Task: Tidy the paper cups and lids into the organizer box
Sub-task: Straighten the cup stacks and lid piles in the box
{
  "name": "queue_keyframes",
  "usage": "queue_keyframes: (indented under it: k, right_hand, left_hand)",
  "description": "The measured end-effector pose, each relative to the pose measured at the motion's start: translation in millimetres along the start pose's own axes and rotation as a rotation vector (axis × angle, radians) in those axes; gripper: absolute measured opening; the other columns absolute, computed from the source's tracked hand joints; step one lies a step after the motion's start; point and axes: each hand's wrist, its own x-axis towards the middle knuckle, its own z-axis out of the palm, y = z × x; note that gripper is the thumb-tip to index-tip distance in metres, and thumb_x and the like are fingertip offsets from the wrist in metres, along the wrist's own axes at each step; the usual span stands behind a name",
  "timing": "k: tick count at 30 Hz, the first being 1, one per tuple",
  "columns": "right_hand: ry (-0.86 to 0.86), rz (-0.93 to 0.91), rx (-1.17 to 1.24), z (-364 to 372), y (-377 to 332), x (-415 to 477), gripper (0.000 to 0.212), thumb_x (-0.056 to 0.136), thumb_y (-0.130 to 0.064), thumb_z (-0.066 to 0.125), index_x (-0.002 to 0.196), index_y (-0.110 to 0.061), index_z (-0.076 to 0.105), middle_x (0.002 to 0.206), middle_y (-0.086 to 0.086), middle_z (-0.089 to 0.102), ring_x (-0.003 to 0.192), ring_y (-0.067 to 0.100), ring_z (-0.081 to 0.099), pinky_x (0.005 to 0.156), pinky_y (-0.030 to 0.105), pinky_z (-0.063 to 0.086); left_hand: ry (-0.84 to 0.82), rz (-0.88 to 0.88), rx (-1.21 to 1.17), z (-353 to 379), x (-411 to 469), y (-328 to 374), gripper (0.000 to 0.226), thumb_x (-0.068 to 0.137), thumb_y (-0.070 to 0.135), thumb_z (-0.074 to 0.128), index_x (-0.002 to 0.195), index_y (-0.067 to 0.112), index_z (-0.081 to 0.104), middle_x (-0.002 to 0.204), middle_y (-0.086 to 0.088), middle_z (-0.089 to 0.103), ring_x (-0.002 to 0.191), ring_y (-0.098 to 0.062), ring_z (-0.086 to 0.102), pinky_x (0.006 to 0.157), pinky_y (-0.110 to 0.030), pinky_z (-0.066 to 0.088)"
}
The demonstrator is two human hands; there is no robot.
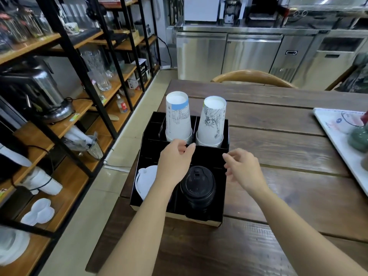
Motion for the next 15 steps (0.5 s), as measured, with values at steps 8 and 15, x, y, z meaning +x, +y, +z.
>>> queue_keyframes:
  k: [8,15]
  right_hand:
    - [-0.086,-0.073,0.126,-12.4,-22.4,66.2,0.060,0.084,0.000,0.057,0.138,-0.016,0.038,0.137,0.010,0.050,0.123,0.022,0.049,0.101,0.039,0.042]
    - [-0.334,-0.118,0.240,-7.7,-23.5,101.0,0.099,0.063,0.001,0.062,0.145,-0.035,0.020,0.140,-0.003,0.051,0.133,0.017,0.041,0.112,0.042,0.032]
  left_hand:
    - [-0.241,0.025,-0.357,19.0,43.6,43.1,0.054,0.094,0.049,0.040,0.145,0.037,0.027,0.155,0.011,0.025,0.140,-0.009,0.027,0.115,-0.036,0.024]
    - [-0.281,-0.016,-0.471,35.9,67.8,48.4,0.050,0.098,0.044,0.032,0.147,0.032,0.025,0.153,0.010,0.030,0.137,-0.010,0.032,0.114,-0.031,0.024]
